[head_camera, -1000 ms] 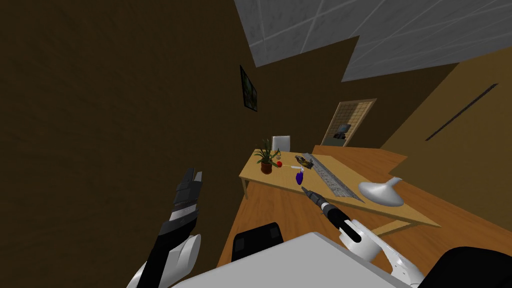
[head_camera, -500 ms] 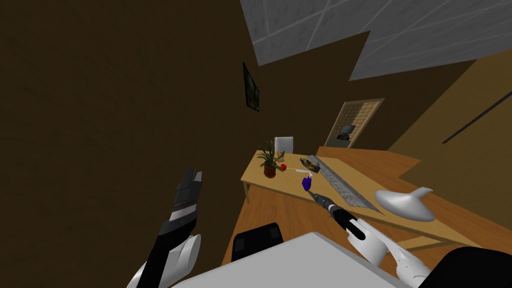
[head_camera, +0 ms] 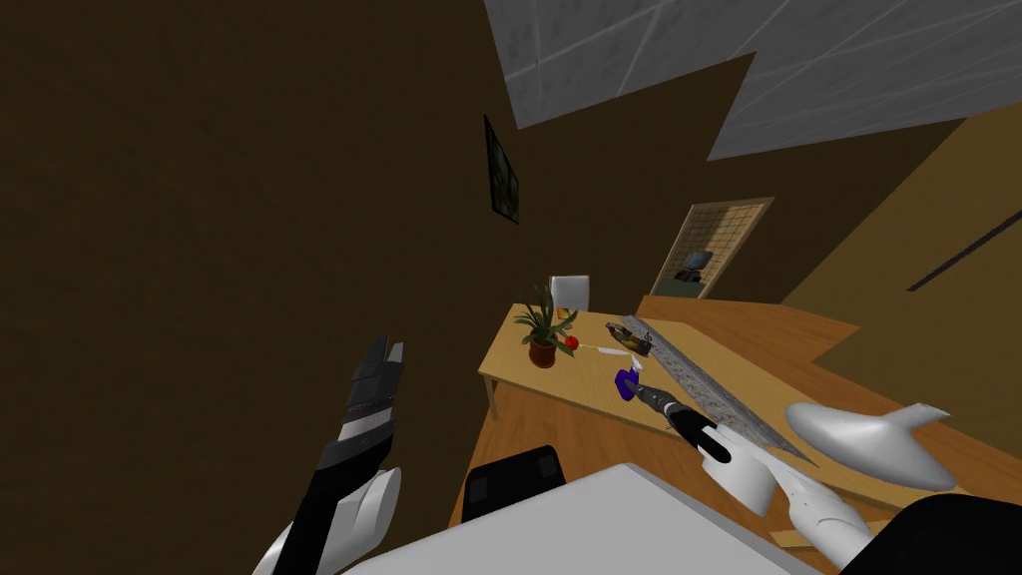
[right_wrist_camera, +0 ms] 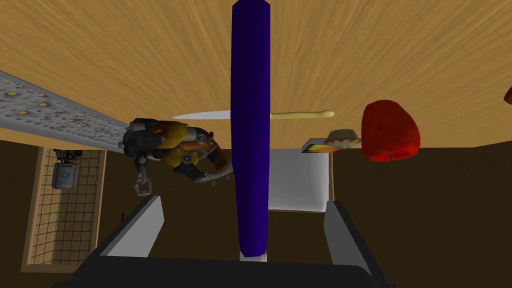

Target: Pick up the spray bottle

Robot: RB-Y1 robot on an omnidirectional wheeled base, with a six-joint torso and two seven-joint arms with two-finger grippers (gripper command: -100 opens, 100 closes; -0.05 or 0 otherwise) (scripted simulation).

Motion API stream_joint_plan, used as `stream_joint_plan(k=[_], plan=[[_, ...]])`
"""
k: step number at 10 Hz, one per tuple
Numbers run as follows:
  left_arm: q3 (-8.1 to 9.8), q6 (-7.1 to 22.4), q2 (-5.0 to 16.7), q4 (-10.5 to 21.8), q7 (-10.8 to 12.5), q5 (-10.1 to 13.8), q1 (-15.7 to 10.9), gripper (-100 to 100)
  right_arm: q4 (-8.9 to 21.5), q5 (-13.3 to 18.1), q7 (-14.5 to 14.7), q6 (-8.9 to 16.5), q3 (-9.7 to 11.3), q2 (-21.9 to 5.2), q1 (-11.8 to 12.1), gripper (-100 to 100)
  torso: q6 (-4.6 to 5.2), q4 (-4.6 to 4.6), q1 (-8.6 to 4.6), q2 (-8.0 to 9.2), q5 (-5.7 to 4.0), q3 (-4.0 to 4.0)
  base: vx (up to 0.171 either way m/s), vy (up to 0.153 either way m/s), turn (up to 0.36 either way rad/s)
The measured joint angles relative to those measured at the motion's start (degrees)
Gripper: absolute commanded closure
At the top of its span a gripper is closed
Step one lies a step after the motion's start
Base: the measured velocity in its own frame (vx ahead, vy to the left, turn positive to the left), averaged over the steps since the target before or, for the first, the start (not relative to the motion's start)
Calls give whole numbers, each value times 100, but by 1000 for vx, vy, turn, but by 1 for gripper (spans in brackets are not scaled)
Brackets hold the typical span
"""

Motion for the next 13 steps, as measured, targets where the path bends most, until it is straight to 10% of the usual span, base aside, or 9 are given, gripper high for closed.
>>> stream_joint_plan(k=[1, 2, 13], plan=[[0, 0, 0, 0, 0, 0, -1, 0, 13, -4, 12, 2, 2, -11, -9, 0, 2, 5, 9, 33, 1, 17, 17, -4, 3], [-1, 0, -1, 0, 0, 0, -2, 0, 11, -4, 10, 2, 2, -10, -10, -100, 3, 12, 14, 61, 3, 34, -12, 3, -150], [-1, 0, -1, 0, 0, 0, -3, 0, 1695, 392, -191, -594, 745, 110, -1651, -100, 3, 19, 21, 88, 5, 51, -18, 11, -67]])
